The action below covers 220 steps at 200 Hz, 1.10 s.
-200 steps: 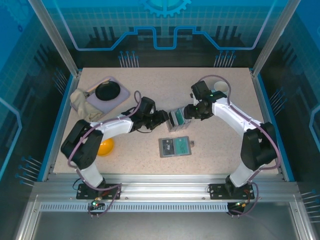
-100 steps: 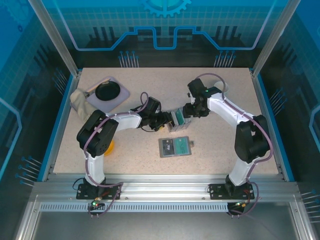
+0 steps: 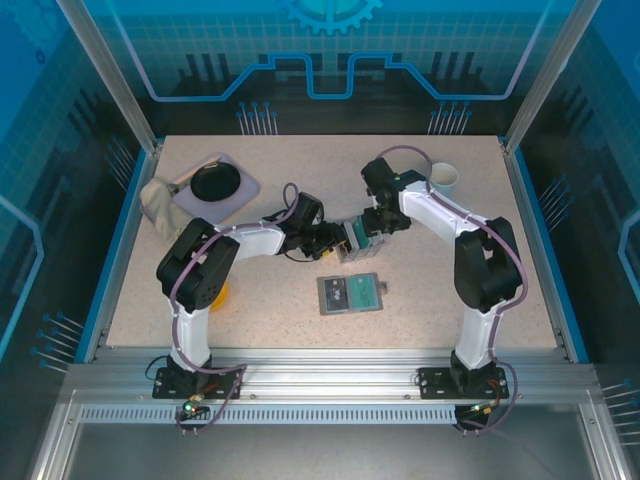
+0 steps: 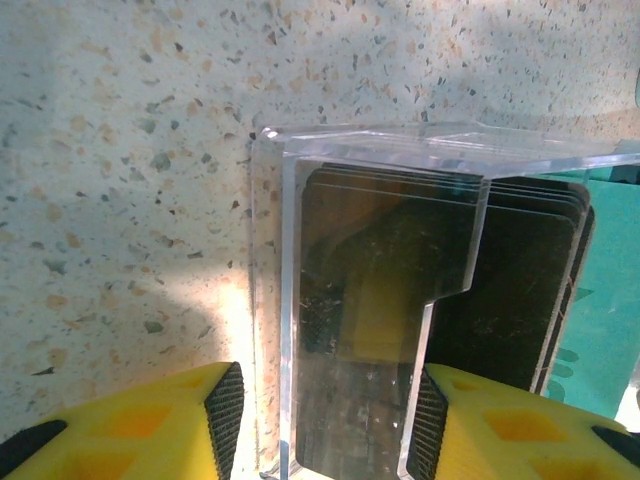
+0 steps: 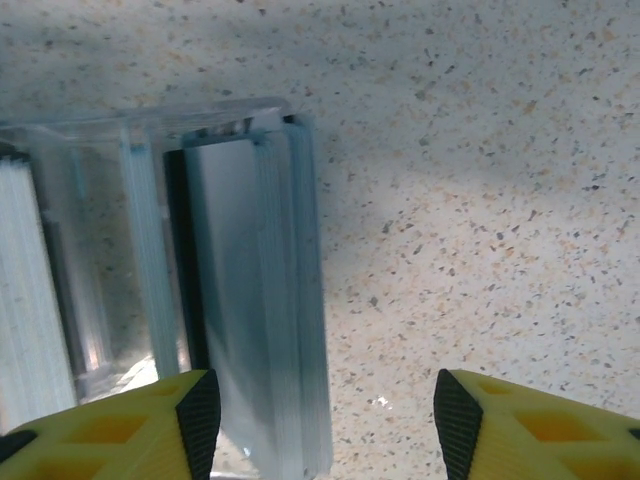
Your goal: Put the credit cards into the card holder
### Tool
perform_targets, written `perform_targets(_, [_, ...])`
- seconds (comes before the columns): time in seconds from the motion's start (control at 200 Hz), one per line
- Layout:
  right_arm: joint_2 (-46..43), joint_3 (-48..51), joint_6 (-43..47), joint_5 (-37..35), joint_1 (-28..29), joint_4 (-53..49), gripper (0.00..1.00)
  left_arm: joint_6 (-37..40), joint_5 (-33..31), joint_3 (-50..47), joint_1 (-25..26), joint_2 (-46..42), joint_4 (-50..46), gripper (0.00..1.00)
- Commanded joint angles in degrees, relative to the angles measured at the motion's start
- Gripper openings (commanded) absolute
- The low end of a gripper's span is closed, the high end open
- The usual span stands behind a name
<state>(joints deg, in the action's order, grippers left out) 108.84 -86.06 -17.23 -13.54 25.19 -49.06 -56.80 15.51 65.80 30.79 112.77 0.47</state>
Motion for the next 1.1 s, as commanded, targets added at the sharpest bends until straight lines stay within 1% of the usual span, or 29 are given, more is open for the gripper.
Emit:
perform_targets(0.0, [1.95, -2.60, 1.65, -2.39, 0.07, -1.92, 0.59, 1.50, -1.31, -1.73, -0.43, 1.49, -6.03, 0.49])
perform_targets(0.18, [4.59, -3.92, 1.95, -2.51, 0.12, -2.15, 0.58, 2.28, -1.44, -1.46, -0.29, 1.43, -6.58, 0.48])
perform_targets(0.345, [6.11, -4.88, 2.29, -0.87, 0.19, -2.48, 0.60, 2.83, -1.44, -1.22, -0.29, 1.40, -7.07, 0.47])
perform_targets(0.445, [6.33, -5.25, 2.14, -3.05, 0.21, -3.13, 0.59, 3.08, -1.57, -1.29, -0.30, 1.22, -7.41, 0.46])
perform_targets(0.525, [4.81, -4.85, 2.33, -4.72, 0.21, -2.78, 0.59, 3.26, -1.63, -1.39, -0.29, 1.14, -7.74, 0.46])
perform_targets(0.595, [3.61, -4.95, 2.81, -5.34, 0.20, -2.92, 0.57, 3.38, -1.79, -1.46, -0.29, 1.05, -7.86, 0.45])
perform_targets(0.7, [2.55, -5.46, 3.32, -5.53, 0.25, -3.48, 0.52, 3.44, -1.82, -1.55, -0.30, 1.09, -7.82, 0.45])
perform_targets(0.75, [2.32, -5.56, 3.48, -5.39, 0.21, -3.58, 0.50, 3.45, -1.80, -1.55, -0.29, 1.05, -7.83, 0.45])
perform_targets(0.82, [2.31, -5.52, 3.69, -4.96, 0.27, -3.83, 0.45, 3.32, -1.65, -1.71, -0.29, 1.12, -7.76, 0.45])
perform_targets(1.095, [2.06, -5.93, 3.95, -7.12, 1.48, -4.28, 0.45, 3.17, -1.59, -1.82, -0.29, 0.79, -7.43, 0.45])
